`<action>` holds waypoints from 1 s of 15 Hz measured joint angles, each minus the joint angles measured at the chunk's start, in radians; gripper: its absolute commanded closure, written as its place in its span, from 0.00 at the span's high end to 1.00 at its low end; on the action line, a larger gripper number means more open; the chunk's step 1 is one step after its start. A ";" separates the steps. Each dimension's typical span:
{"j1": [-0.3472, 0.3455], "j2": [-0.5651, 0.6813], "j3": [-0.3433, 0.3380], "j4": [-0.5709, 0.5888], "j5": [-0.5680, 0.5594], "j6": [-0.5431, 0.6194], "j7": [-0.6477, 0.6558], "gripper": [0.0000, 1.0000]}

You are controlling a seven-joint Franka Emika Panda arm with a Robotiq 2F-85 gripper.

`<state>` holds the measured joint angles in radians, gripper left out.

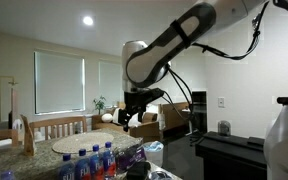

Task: Remove the black object from the plastic

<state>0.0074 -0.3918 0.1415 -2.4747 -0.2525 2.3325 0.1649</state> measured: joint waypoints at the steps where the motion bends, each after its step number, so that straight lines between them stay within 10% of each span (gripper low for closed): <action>1: 0.000 0.036 -0.030 -0.009 0.013 0.039 -0.026 1.00; 6: 0.011 0.200 -0.165 -0.052 0.212 0.156 -0.242 1.00; 15: 0.009 0.240 -0.183 0.009 0.249 0.119 -0.279 1.00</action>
<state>0.0166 -0.1520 -0.0418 -2.4656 -0.0032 2.4513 -0.1137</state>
